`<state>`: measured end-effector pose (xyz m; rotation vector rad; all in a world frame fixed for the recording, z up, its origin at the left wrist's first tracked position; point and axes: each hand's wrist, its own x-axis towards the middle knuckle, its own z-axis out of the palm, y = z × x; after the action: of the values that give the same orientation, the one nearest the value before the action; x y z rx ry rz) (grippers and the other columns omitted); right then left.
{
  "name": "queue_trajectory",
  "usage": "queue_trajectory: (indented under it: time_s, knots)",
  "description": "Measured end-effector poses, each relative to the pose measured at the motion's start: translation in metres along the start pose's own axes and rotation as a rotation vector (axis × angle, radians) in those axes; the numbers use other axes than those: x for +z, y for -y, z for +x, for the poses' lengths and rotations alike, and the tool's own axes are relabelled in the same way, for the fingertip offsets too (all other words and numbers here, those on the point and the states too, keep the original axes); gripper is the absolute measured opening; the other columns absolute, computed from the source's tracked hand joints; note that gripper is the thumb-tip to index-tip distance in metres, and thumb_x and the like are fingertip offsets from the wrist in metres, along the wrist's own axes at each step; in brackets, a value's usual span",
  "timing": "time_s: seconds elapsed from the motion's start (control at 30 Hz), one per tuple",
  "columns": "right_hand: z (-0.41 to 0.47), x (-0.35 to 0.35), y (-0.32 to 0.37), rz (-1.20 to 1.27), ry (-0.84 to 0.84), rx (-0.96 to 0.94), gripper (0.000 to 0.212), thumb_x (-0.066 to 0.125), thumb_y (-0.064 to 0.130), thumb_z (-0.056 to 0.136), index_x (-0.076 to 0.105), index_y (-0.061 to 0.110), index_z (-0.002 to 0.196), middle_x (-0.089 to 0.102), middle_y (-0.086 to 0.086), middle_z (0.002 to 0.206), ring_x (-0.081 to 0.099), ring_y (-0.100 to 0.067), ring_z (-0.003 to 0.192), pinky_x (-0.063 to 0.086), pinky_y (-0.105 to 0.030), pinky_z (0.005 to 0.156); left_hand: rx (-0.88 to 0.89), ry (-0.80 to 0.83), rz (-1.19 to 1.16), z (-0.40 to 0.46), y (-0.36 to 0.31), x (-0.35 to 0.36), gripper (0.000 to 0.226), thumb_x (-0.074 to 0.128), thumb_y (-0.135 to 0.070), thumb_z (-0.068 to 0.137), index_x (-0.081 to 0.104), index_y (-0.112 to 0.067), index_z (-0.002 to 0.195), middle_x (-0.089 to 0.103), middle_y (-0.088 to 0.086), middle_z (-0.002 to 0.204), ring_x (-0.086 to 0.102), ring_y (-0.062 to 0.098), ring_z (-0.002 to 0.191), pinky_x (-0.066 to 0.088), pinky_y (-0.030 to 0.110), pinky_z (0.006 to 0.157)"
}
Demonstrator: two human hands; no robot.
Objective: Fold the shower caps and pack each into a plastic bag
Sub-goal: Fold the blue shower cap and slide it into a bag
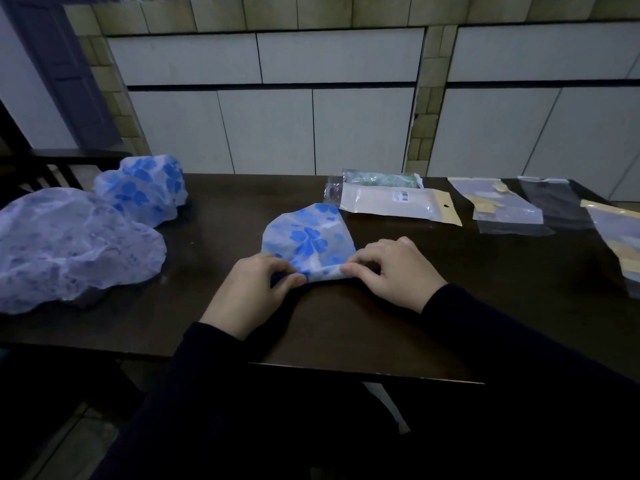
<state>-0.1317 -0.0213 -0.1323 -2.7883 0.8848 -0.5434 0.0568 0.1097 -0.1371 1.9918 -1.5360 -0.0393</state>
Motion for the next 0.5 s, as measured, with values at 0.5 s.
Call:
queue_trajectory:
  time_s: [0.5]
  knots:
    - [0.012, 0.009, 0.003, 0.09, 0.007, 0.193, 0.027, 0.041, 0.049, 0.097, 0.061, 0.033, 0.09, 0.063, 0.014, 0.09, 0.055, -0.01, 0.09, 0.028, -0.032, 0.088, -0.105, -0.084, 0.12, 0.013, -0.002, 0.001, 0.021, 0.059, -0.045, 0.089, 0.068, -0.027, 0.085, 0.065, -0.004, 0.079, 0.06, 0.018, 0.085, 0.031, 0.025, 0.066]
